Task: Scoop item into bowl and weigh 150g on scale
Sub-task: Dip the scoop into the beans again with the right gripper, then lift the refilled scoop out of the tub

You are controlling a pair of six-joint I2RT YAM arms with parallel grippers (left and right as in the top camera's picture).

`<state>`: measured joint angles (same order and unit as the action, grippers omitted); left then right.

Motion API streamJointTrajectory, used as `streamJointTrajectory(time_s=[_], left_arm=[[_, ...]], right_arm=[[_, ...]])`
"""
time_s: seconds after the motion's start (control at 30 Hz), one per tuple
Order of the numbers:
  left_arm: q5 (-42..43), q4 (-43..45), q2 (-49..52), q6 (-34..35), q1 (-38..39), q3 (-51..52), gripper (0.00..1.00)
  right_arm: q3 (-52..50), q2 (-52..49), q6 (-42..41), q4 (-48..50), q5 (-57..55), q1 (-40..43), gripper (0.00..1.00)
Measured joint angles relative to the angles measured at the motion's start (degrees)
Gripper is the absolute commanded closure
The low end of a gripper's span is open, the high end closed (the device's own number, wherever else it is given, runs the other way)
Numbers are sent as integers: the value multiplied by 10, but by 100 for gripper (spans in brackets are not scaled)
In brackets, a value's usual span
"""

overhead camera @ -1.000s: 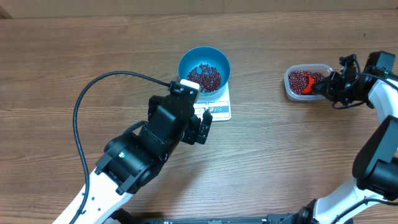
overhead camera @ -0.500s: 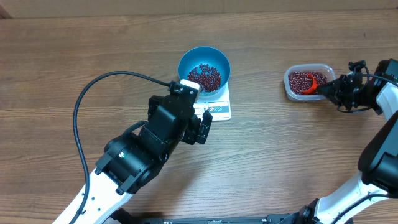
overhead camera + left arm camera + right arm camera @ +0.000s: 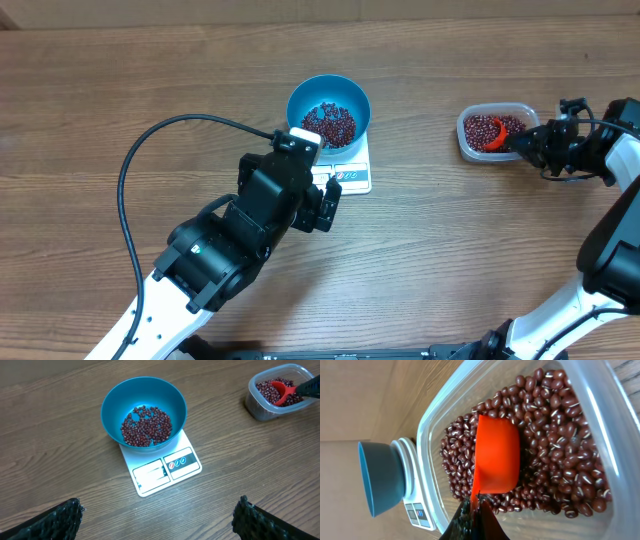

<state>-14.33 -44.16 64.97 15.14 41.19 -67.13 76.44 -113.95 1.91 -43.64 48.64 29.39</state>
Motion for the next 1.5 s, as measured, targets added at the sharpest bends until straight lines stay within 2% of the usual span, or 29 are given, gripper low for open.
streamJointTrajectory(time_s=[0.67, 1.1, 1.5], left_arm=[[0, 0, 0, 0, 0, 0, 1], [0, 0, 0, 0, 0, 0, 1], [0, 0, 0, 0, 0, 0, 1]], right_arm=[[0, -1, -2, -8, 56, 3, 96], [-1, -1, 11, -43, 74, 51, 96], [-1, -2, 38, -53, 141, 55, 96]])
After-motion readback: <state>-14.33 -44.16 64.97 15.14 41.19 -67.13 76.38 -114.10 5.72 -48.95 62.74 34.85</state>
